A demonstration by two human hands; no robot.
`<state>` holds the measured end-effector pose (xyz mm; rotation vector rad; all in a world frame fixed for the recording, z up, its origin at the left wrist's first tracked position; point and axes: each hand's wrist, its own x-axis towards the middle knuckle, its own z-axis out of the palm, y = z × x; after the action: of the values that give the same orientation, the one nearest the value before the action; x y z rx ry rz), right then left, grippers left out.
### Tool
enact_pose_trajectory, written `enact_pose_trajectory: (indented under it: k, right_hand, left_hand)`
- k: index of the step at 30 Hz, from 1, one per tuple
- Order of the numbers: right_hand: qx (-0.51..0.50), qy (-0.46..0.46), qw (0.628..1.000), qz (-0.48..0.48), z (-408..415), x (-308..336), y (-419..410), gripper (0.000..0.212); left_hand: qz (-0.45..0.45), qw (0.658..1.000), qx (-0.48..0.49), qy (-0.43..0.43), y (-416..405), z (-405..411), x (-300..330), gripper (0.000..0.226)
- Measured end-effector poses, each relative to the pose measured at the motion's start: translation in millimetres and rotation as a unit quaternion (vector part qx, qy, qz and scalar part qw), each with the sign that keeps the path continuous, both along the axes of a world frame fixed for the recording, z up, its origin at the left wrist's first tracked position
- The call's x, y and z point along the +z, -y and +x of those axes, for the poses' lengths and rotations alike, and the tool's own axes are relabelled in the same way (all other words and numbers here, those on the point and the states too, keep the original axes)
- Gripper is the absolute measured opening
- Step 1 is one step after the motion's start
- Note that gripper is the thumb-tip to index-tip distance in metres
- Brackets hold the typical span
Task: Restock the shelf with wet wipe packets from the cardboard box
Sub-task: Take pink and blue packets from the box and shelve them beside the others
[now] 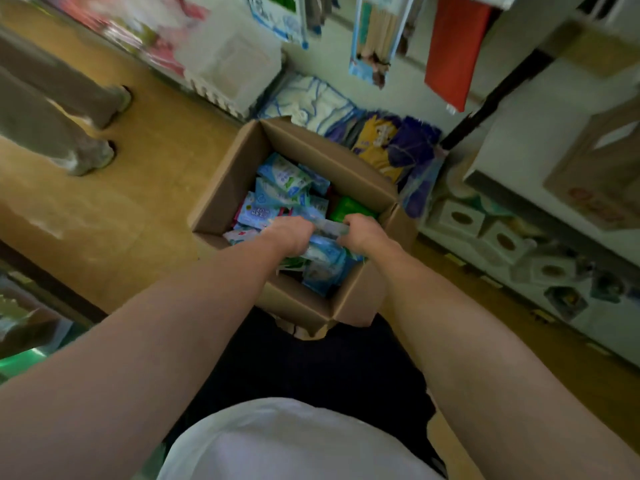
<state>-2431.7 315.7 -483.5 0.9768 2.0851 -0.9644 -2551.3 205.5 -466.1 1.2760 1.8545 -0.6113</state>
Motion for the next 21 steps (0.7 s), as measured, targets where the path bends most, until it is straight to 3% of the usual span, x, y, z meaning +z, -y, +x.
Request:
enact_pose_trajectory:
  k: [7,12,21]
  right_hand:
    - [-0.131,-0.079,0.986,0.066,32.1,67.4,-16.3,0.020]
    - [-0.194,-0.097,0.968,0.125,69.3,112.2,-15.6,0.027]
    - [-0.390,-0.164,0.884,0.198,152.0,183.0,6.0,0.044]
  left_hand:
    - [0.059,0.997,-0.038,0.021,-29.3,2.2,55.6,0.049]
    - [0.128,0.987,-0.094,0.019,-55.4,16.0,89.9,0.029]
    - [0.206,0.959,-0.187,0.048,-89.0,89.6,159.2,0.016]
